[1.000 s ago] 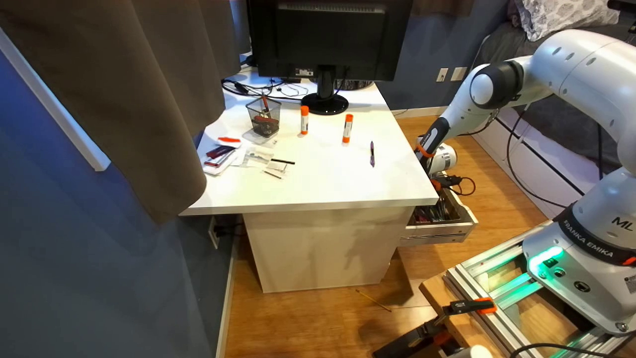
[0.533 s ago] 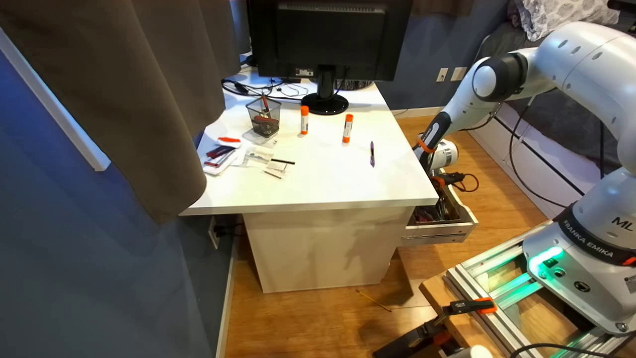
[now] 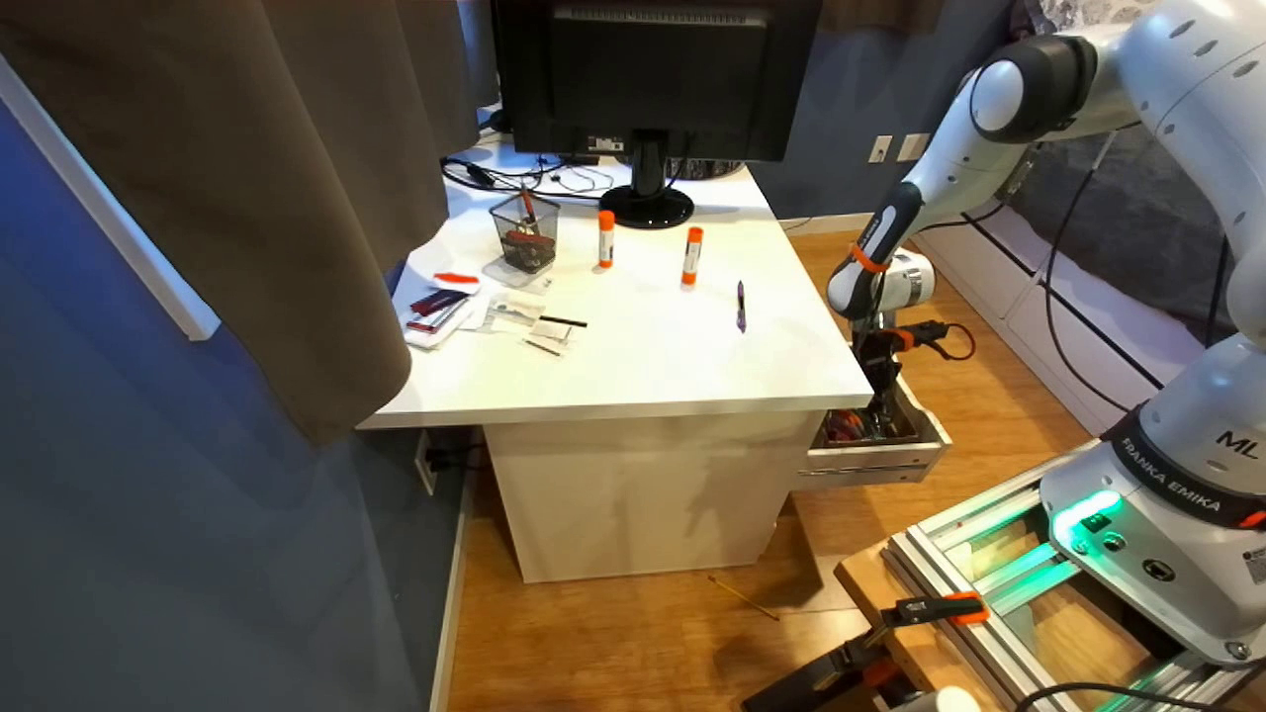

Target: Take the pen out of the drawer and place it on the counter

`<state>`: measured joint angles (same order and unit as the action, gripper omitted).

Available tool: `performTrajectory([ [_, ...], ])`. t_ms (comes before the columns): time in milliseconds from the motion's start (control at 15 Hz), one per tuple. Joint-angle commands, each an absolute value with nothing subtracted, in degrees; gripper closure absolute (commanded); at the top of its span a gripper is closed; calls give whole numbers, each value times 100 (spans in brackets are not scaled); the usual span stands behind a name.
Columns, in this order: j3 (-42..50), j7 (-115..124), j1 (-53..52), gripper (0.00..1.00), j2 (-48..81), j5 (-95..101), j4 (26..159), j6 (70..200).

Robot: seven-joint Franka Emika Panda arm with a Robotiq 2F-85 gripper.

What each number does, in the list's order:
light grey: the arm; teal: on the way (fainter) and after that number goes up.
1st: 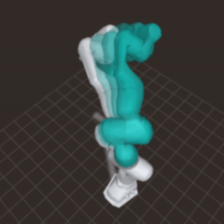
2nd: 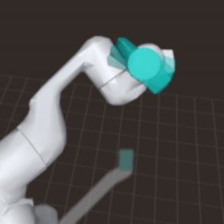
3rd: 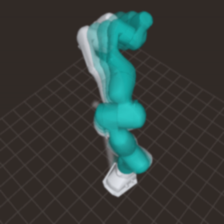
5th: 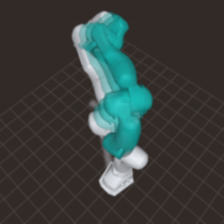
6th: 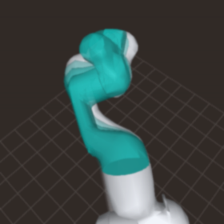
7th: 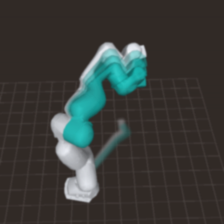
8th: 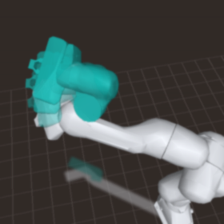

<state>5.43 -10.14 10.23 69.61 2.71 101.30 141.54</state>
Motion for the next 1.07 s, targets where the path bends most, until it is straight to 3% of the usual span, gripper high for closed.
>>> performTrajectory([
  [0, 476, -1334, 1094, 98, 6073, 447, 11394, 14670],
  [667, 513, -1135, 1055, 98, 4370, 409, 13916, 17927],
  [1000, -489, -1159, 2177, 98, 3264, 601, 15157, 19162],
])
